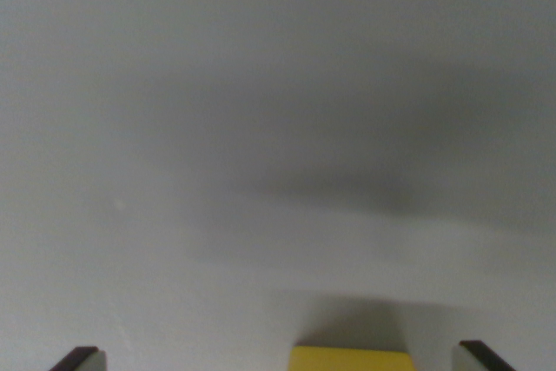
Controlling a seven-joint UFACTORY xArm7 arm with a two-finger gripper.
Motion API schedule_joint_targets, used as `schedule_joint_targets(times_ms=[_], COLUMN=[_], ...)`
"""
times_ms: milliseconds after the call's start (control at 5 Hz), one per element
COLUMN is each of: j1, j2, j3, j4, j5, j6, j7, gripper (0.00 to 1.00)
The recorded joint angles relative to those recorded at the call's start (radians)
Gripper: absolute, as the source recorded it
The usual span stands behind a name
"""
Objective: Pick yellow cube
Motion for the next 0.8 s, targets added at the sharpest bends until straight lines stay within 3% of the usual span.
schedule_joint_targets(times_ms=[200, 400, 600, 800], j1=[0.0000, -0.0039, -0.0039, -0.0075], j2=[0.000, 0.006, 0.006, 0.011], j3=[0.000, -0.006, -0.006, -0.011], j4=[0.000, -0.032, -0.032, -0.060], j5=[0.0000, 0.0046, 0.0046, 0.0087], j6=[0.000, -0.034, -0.034, -0.065], j7=[0.000, -0.012, -0.012, -0.022], gripper=[0.00, 0.00, 0.00, 0.00])
